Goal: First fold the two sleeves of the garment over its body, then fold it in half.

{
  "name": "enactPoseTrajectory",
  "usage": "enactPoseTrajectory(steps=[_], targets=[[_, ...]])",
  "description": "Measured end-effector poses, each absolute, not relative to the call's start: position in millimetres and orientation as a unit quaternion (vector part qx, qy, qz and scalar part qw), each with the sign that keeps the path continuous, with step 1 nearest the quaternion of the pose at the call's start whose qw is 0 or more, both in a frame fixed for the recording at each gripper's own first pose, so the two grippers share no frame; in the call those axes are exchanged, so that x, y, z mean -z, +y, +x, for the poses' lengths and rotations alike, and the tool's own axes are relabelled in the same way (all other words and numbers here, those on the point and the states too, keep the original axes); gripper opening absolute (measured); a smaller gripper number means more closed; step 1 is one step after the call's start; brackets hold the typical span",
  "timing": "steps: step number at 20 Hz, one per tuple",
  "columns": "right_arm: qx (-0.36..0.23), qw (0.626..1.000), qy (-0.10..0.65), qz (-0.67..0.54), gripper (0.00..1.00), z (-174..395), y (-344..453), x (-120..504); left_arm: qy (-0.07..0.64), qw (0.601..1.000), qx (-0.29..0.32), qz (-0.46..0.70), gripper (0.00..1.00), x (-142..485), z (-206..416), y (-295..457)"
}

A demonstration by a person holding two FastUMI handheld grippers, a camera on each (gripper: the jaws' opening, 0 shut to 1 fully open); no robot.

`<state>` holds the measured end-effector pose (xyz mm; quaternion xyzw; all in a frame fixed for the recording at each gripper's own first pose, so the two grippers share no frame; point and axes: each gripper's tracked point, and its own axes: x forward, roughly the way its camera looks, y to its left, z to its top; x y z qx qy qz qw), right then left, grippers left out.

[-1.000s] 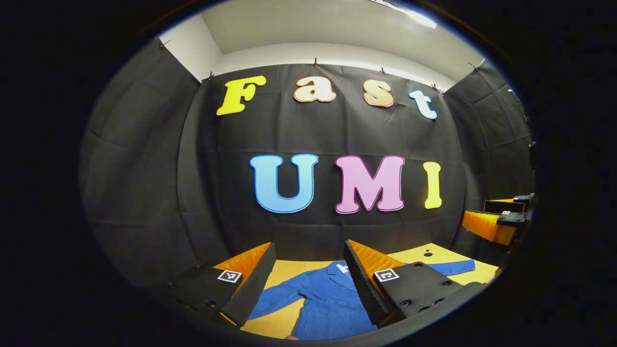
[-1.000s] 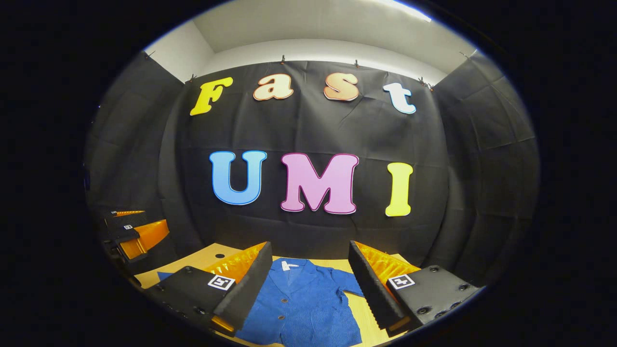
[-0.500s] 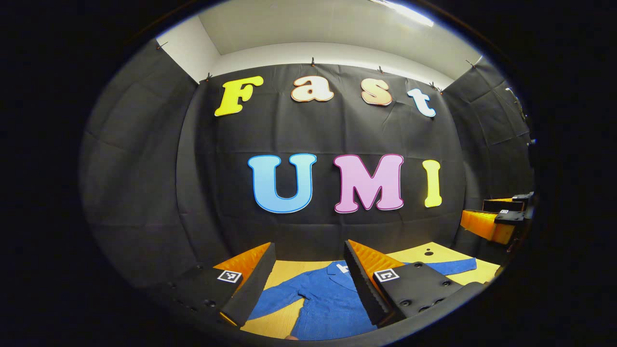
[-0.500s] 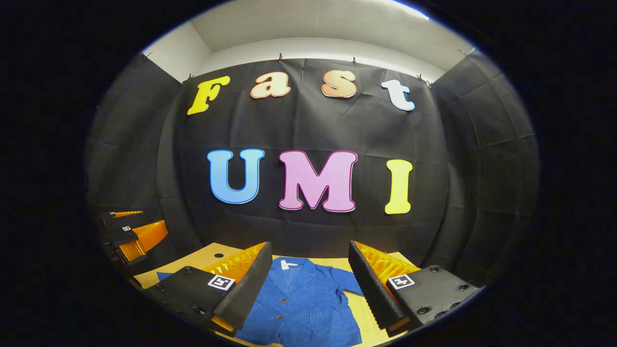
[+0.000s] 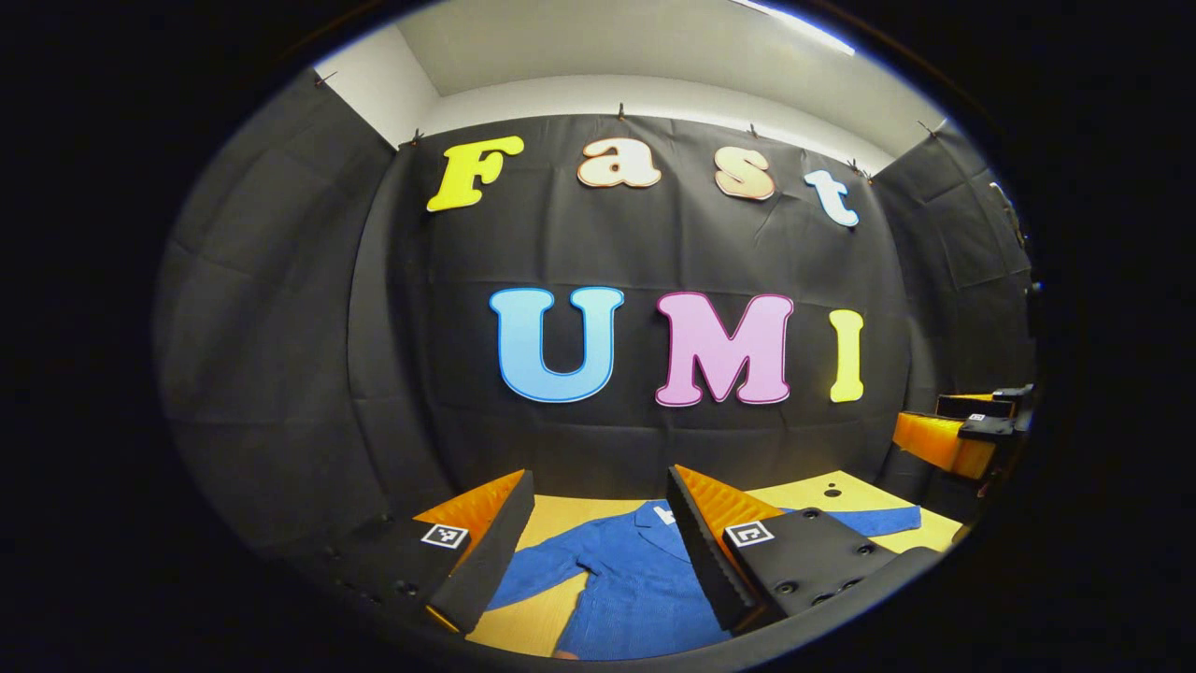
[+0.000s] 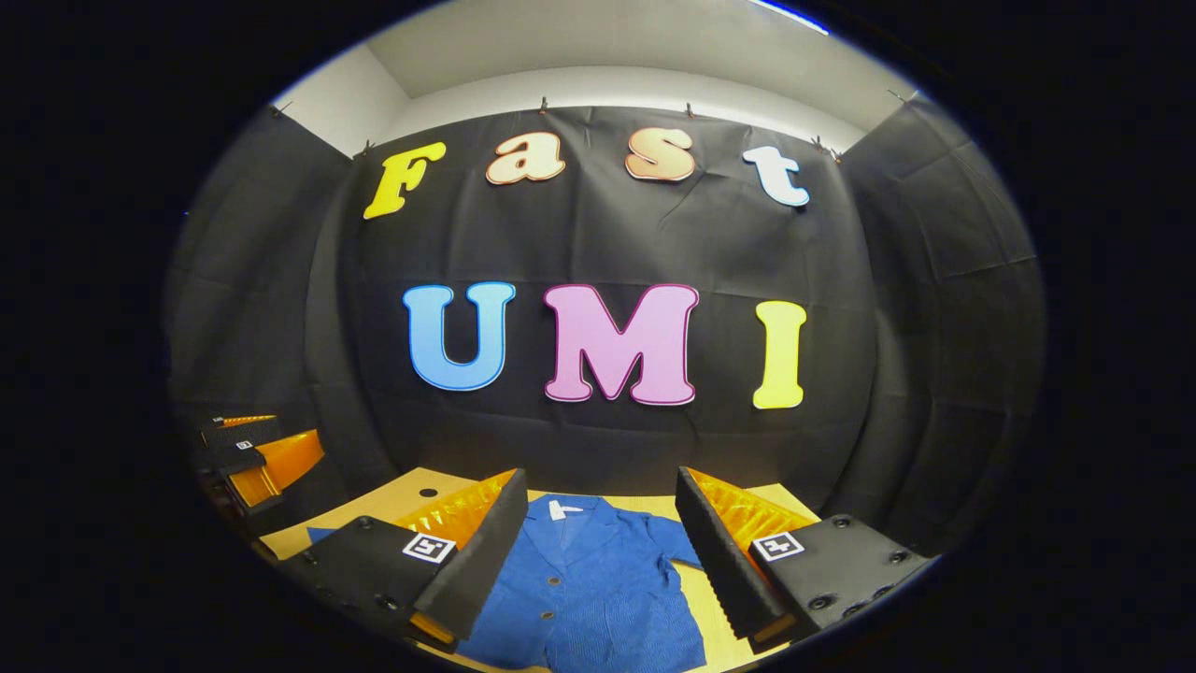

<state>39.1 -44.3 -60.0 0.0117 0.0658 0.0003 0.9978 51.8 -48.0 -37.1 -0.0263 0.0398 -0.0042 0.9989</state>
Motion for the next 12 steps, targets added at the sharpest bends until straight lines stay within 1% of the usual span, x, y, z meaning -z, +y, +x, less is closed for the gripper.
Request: enactPoseTrajectory(steps=[5,6,9,10,11,12], targets=[[0.001,0.996,0.091,0.015,0.96,44,-46,79,0.054,0.998,0.01,-0.034,0.82,49,50,-53],[0.002,0.995,0.102,0.018,0.99,48,-46,87,0.056,0.998,0.01,-0.032,0.82,49,50,-54],[-0.003,0.99,0.139,0.034,0.99,58,-44,110,0.059,0.998,0.01,-0.028,0.82,50,53,-58],[-0.003,0.988,0.15,0.038,0.95,62,-46,118,0.06,0.998,0.01,-0.027,0.82,51,54,-58],[-0.002,0.985,0.165,0.042,0.95,67,-48,130,0.062,0.998,0.009,-0.025,0.82,52,55,-59],[0.002,0.981,0.187,0.046,1.0,72,-52,143,0.064,0.998,0.007,-0.024,0.82,53,56,-60]])
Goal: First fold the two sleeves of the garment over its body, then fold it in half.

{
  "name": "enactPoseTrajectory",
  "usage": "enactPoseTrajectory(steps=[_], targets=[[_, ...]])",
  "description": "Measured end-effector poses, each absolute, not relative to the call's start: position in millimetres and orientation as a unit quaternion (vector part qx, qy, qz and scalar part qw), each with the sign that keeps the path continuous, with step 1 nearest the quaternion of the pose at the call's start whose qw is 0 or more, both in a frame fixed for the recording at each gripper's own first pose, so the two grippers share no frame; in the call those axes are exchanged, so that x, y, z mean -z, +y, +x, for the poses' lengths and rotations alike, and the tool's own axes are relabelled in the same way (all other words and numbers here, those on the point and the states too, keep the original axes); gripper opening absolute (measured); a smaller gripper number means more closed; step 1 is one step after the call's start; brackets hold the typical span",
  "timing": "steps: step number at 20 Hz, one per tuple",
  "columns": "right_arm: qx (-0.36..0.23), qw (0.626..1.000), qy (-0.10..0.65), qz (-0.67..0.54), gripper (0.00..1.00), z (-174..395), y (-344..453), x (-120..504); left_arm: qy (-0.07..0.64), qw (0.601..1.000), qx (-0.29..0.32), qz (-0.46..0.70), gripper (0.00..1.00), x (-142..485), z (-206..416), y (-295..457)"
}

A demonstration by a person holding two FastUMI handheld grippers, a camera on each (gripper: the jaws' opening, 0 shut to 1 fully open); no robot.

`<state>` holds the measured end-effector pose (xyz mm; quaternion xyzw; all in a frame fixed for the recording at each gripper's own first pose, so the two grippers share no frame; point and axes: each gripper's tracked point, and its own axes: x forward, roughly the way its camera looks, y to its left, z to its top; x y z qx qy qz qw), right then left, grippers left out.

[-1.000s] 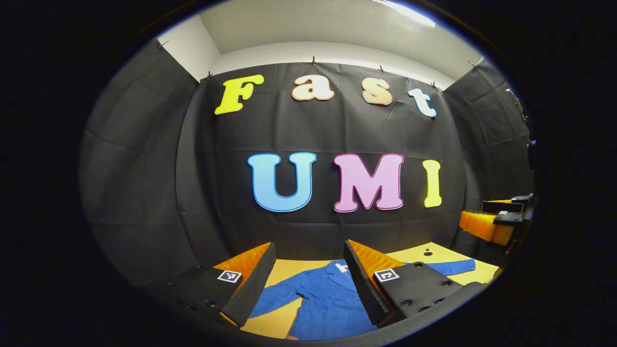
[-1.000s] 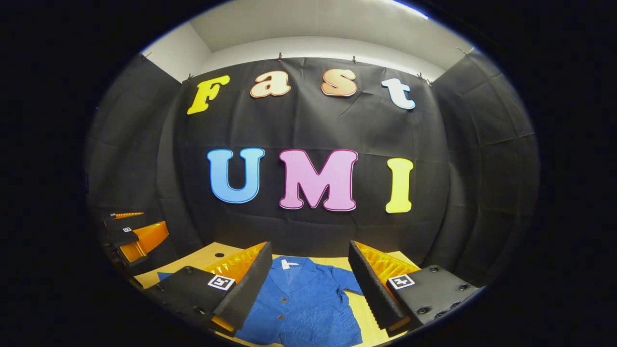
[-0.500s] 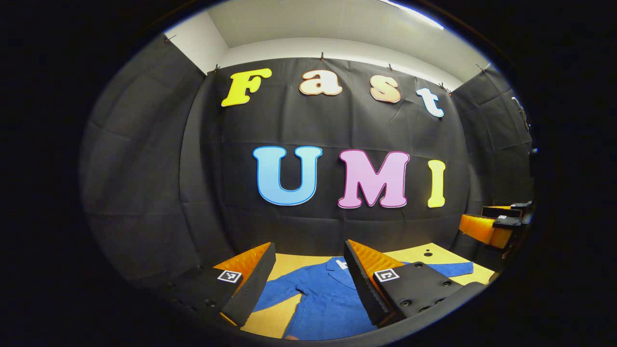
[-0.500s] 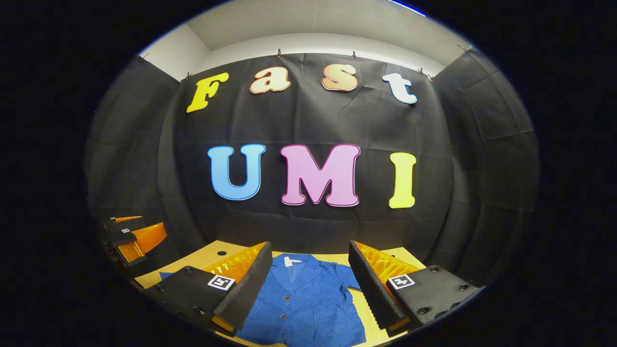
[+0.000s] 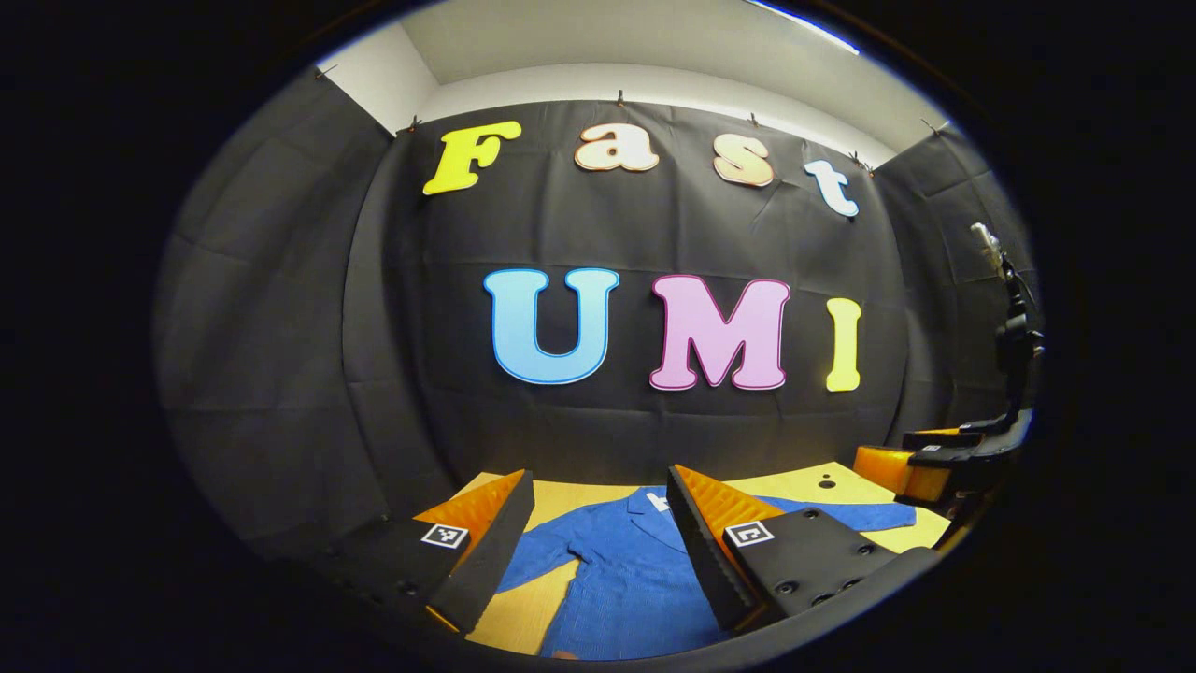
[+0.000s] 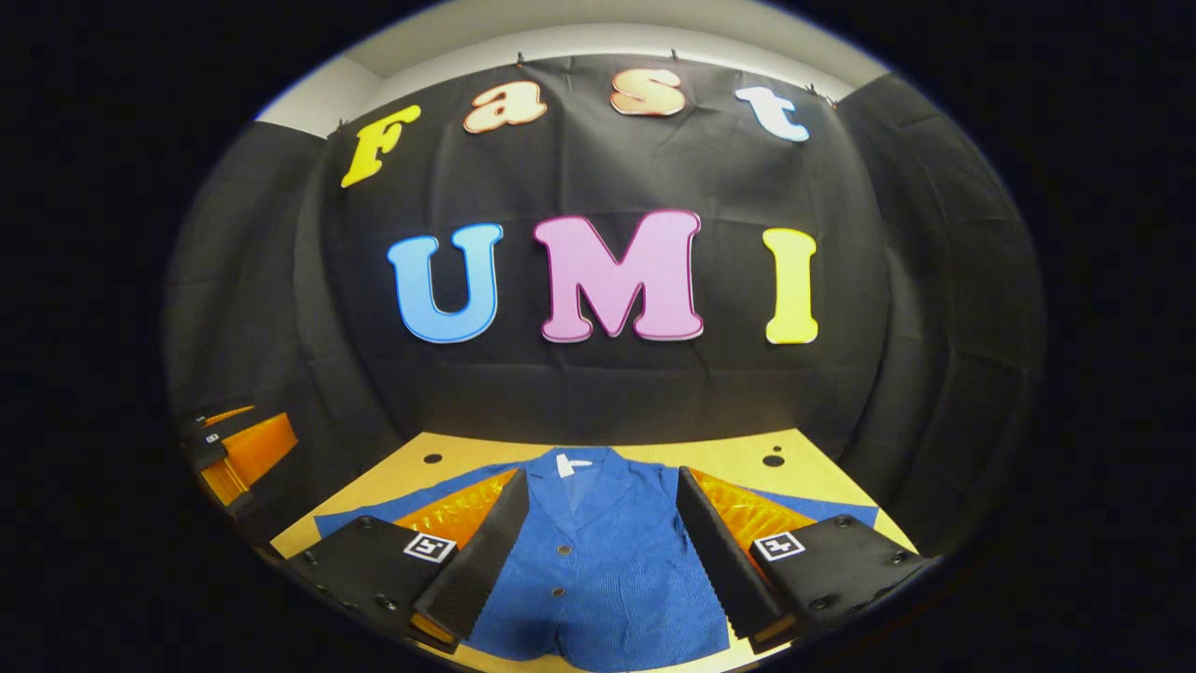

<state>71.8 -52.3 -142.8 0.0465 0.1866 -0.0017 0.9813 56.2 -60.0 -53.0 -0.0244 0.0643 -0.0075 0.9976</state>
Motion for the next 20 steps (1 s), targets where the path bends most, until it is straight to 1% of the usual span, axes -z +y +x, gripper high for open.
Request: enactPoseTrajectory(steps=[3,9,11,14,15,16,20], targets=[[0.013,0.967,0.243,0.069,1.0,86,-67,179,0.075,0.997,0.001,-0.021,0.82,58,61,-63],[0.061,0.944,0.312,0.093,1.0,107,-135,248,0.091,0.996,-0.012,-0.004,0.82,67,81,-77],[0.074,0.931,0.342,0.099,0.97,108,-157,273,0.098,0.995,-0.013,0.001,0.82,73,91,-87],[0.097,0.918,0.367,0.112,0.96,109,-192,303,0.106,0.994,-0.01,0.008,0.82,78,109,-107],[0.108,0.913,0.375,0.116,0.87,109,-208,313,0.109,0.994,-0.008,0.01,0.82,78,114,-114],[0.119,0.909,0.382,0.12,0.96,110,-223,323,0.112,0.994,-0.009,0.012,0.82,80,119,-121],[0.163,0.887,0.414,0.126,0.97,109,-286,364,0.123,0.992,0.008,0.019,0.82,85,139,-156]])
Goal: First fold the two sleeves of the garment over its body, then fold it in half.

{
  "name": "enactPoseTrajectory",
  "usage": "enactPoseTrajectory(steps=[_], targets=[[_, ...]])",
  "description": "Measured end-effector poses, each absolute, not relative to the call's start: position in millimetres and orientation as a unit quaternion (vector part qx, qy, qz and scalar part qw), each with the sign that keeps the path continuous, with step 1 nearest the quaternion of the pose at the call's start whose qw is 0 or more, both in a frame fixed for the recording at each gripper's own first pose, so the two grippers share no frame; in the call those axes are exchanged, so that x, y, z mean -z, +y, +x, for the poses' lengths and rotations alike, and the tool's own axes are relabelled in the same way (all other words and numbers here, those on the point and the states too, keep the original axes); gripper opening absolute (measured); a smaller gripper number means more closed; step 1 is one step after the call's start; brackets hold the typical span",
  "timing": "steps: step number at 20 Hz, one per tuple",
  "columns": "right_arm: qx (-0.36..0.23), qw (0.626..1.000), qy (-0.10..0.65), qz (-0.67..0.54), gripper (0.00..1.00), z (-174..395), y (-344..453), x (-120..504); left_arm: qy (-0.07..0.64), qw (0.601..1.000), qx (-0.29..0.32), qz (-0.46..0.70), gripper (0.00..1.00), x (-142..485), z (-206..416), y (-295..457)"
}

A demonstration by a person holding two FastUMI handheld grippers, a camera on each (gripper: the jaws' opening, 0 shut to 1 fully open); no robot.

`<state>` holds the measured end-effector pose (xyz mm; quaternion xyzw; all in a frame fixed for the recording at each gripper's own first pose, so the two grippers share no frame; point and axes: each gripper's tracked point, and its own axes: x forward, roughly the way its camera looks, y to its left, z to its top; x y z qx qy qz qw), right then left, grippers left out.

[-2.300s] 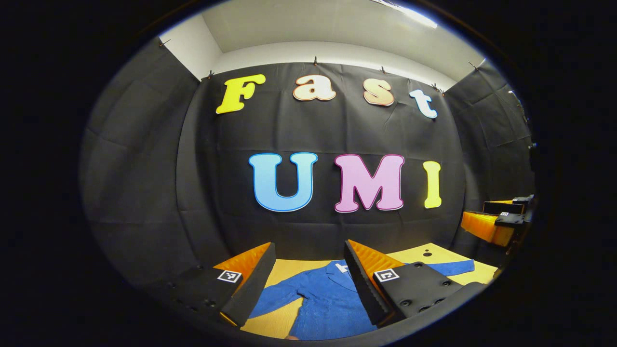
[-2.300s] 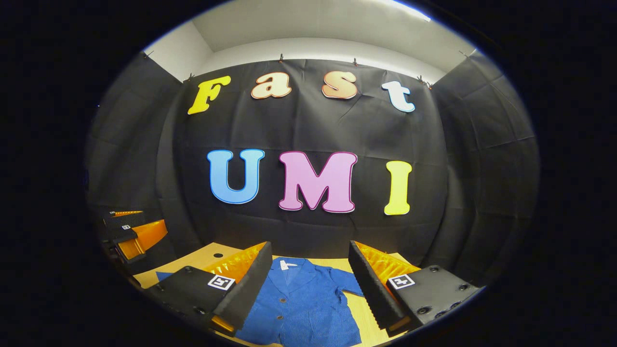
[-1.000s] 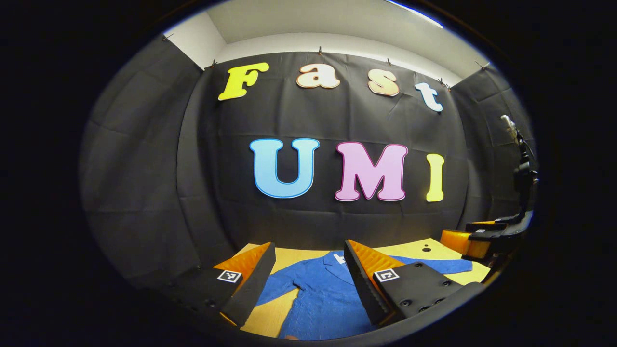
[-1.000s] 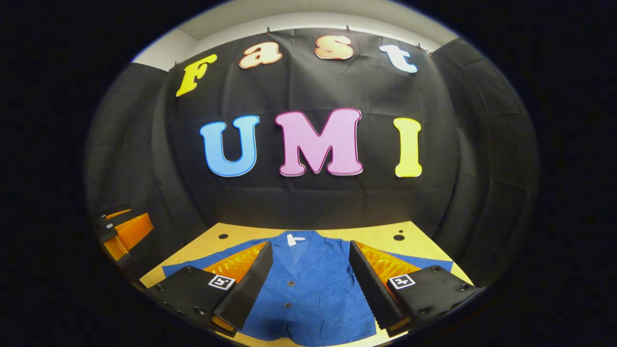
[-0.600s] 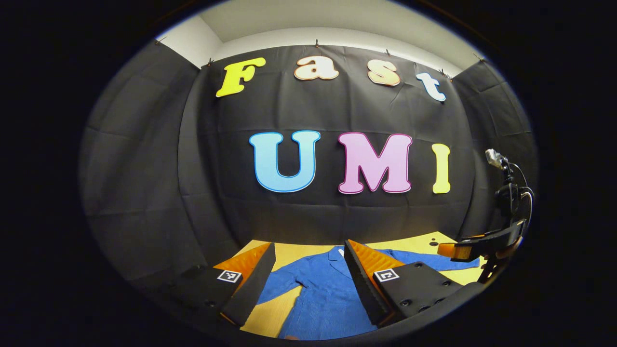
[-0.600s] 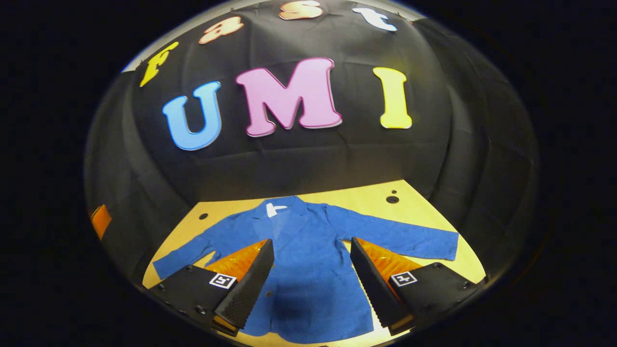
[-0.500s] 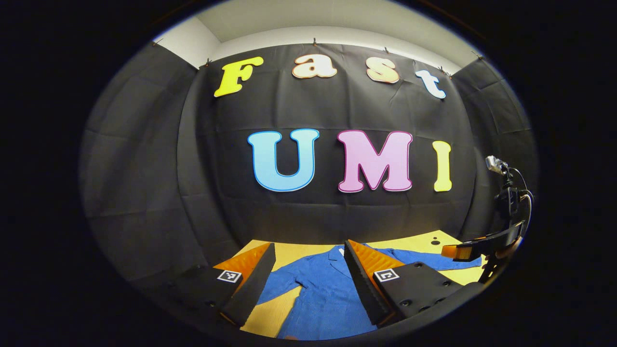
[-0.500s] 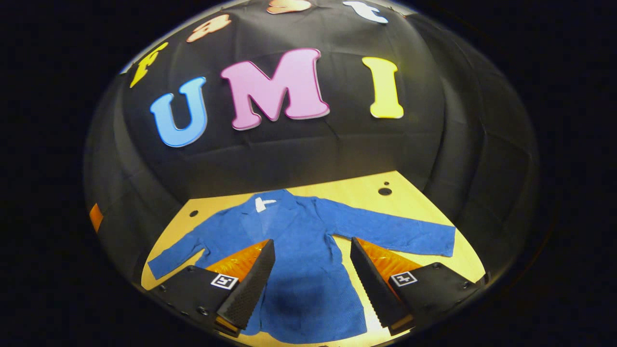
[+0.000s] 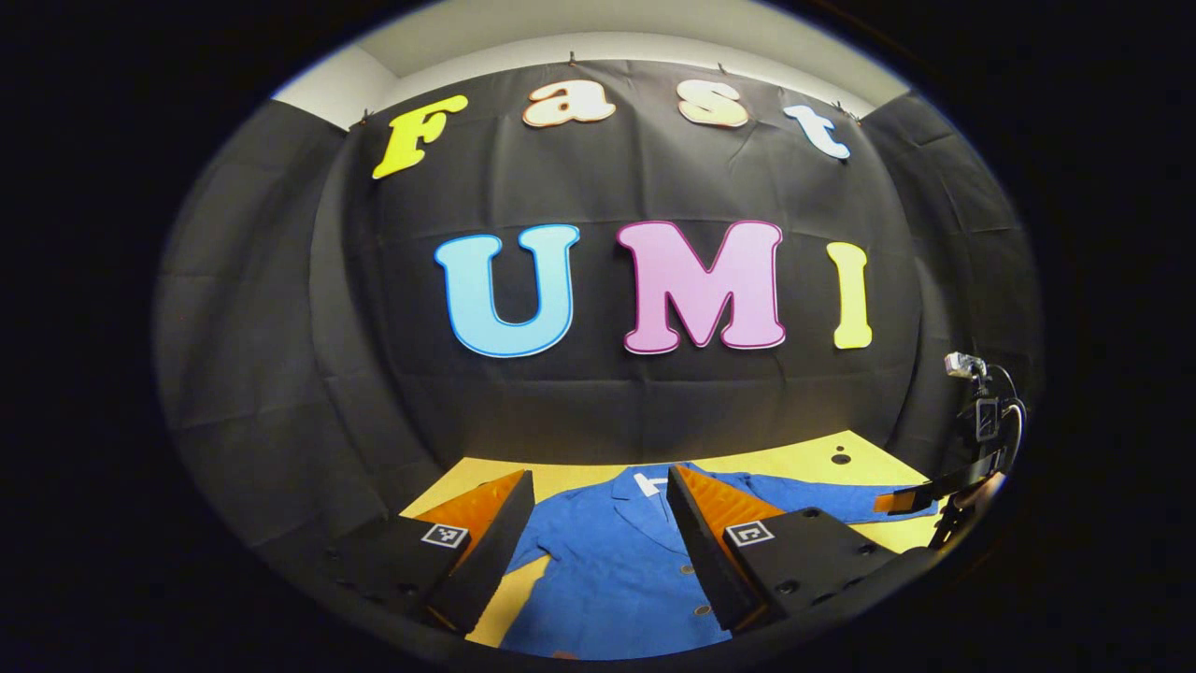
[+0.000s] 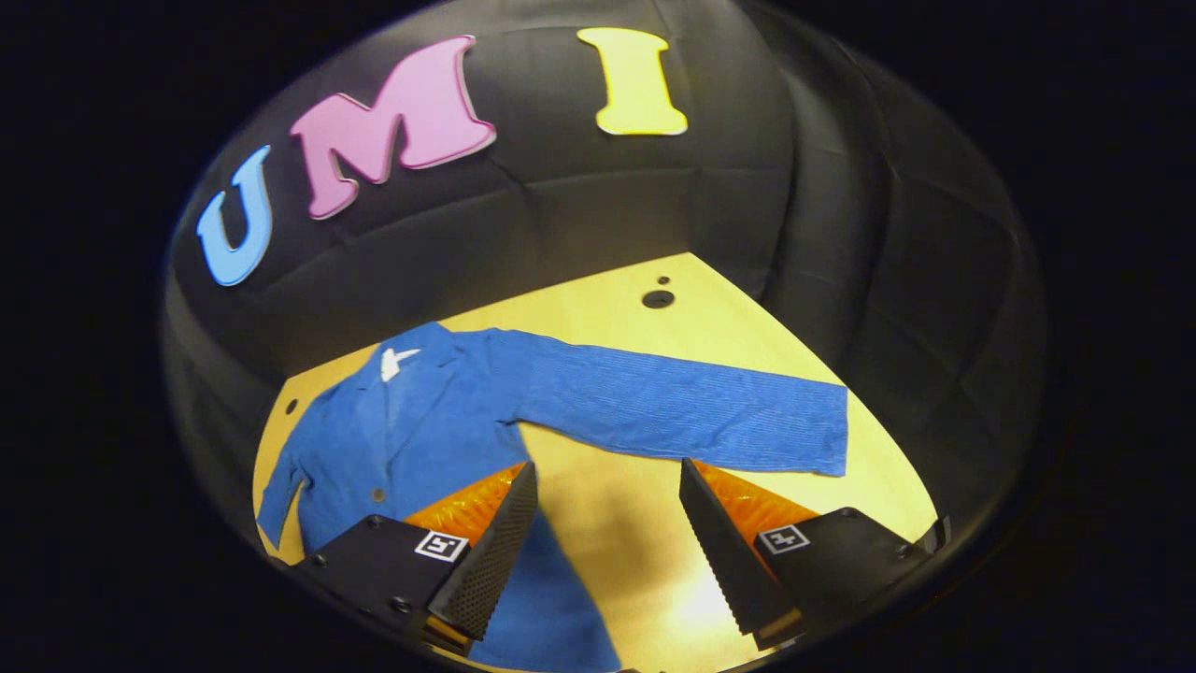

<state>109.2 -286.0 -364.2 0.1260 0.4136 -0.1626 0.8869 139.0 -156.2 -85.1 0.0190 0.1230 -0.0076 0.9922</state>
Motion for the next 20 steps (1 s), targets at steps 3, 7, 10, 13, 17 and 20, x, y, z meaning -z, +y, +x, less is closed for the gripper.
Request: enactPoseTrajectory(steps=[3,7,10,13,17,20], targets=[[0.204,0.868,0.436,0.122,0.97,104,-337,390,0.132,0.991,0.019,0.027,0.82,90,150,-180],[0.264,0.833,0.472,0.115,0.98,83,-405,421,0.153,0.986,0.056,0.039,0.82,103,160,-213],[0.305,0.81,0.489,0.109,0.98,69,-446,439,0.164,0.983,0.077,0.039,0.82,110,165,-229],[0.332,0.793,0.497,0.119,0.98,60,-471,454,0.178,0.98,0.084,0.032,0.82,119,167,-239],[0.341,0.769,0.517,0.158,0.98,52,-480,469,0.18,0.979,0.081,0.056,0.82,122,172,-242],[0.343,0.763,0.519,0.175,0.99,53,-484,469,0.179,0.979,0.08,0.057,0.82,122,176,-242]])
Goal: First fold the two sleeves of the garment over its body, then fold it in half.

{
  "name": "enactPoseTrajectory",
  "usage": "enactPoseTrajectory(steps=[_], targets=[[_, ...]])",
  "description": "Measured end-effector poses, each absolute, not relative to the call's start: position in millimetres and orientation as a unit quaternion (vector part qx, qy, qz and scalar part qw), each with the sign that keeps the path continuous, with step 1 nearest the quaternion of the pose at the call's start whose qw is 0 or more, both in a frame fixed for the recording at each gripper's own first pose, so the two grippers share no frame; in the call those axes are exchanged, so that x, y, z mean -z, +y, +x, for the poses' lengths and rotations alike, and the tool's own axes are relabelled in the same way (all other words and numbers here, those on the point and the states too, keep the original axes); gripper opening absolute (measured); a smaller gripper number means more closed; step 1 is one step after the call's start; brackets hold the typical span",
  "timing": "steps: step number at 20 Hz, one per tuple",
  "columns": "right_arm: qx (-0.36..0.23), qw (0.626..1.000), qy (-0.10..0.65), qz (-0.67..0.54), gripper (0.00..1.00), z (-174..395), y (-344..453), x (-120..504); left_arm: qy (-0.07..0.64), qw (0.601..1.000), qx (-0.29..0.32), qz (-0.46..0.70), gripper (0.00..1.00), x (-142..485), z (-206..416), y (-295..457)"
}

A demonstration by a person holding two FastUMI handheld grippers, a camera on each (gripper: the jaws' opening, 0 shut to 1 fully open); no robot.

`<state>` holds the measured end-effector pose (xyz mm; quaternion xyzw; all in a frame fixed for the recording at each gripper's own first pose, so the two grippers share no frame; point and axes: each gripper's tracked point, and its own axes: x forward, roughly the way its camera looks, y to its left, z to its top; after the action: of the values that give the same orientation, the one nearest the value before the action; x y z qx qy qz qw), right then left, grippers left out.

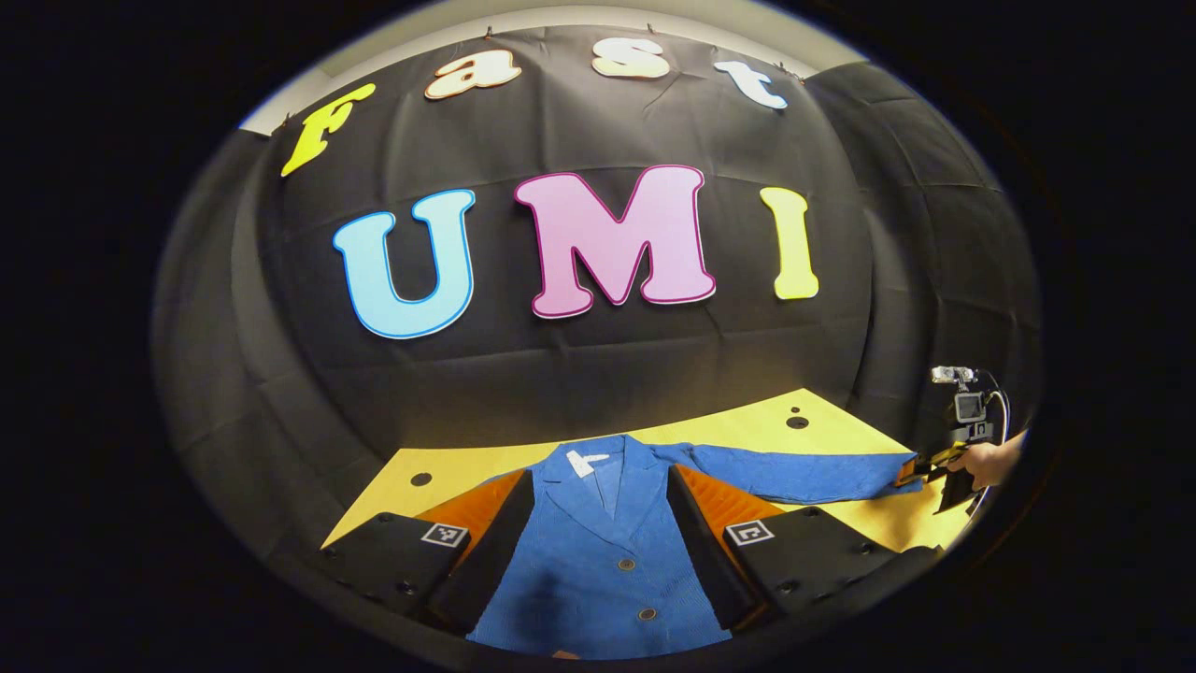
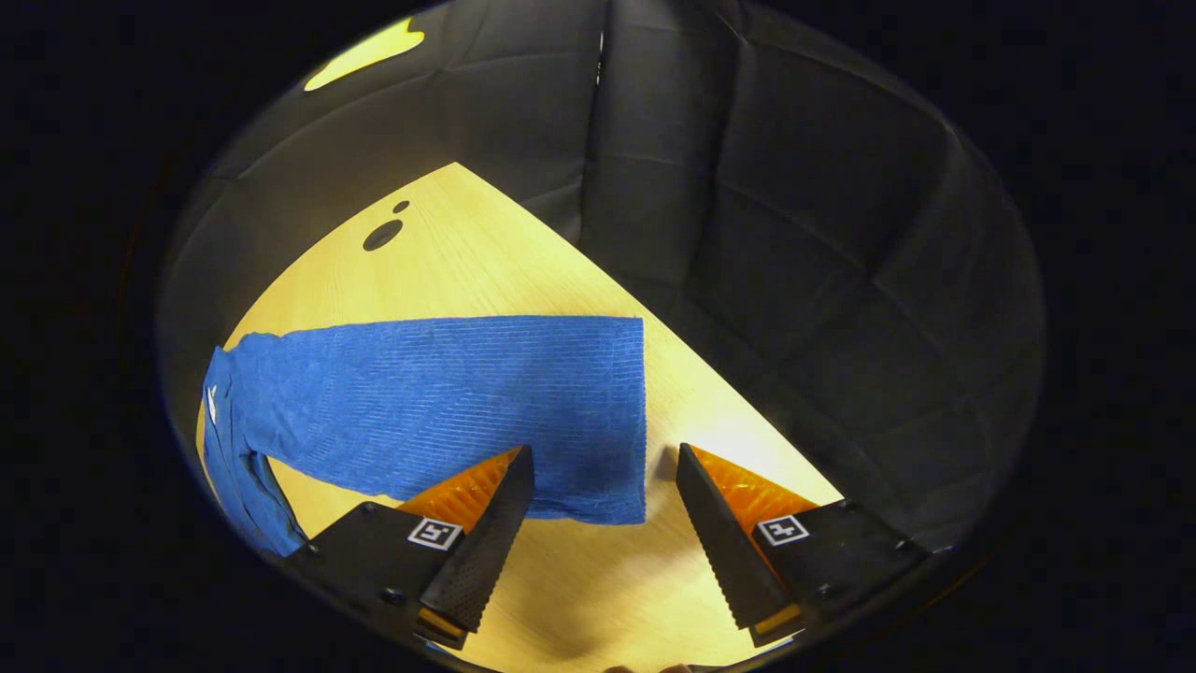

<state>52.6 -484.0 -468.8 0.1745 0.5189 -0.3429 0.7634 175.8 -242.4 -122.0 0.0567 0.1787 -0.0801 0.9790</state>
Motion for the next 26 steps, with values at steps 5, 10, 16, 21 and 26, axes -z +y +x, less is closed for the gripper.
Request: enactPoseTrajectory(steps=[5,10,16,21,26], targets=[[0.339,0.757,0.528,0.18,0.87,53,-485,462,0.182,0.979,0.079,0.054,0.82,126,177,-243],[0.321,0.764,0.522,0.202,0.39,60,-478,465,0.182,0.979,0.074,0.058,0.82,125,175,-241],[0.291,0.774,0.509,0.238,0.01,69,-458,463,0.186,0.979,0.069,0.058,0.82,127,171,-238],[0.281,0.792,0.491,0.229,0.01,85,-450,447,0.184,0.979,0.061,0.058,0.82,126,166,-233],[0.248,0.826,0.465,0.198,0.01,118,-424,411,0.182,0.981,0.047,0.047,0.82,126,159,-219]])
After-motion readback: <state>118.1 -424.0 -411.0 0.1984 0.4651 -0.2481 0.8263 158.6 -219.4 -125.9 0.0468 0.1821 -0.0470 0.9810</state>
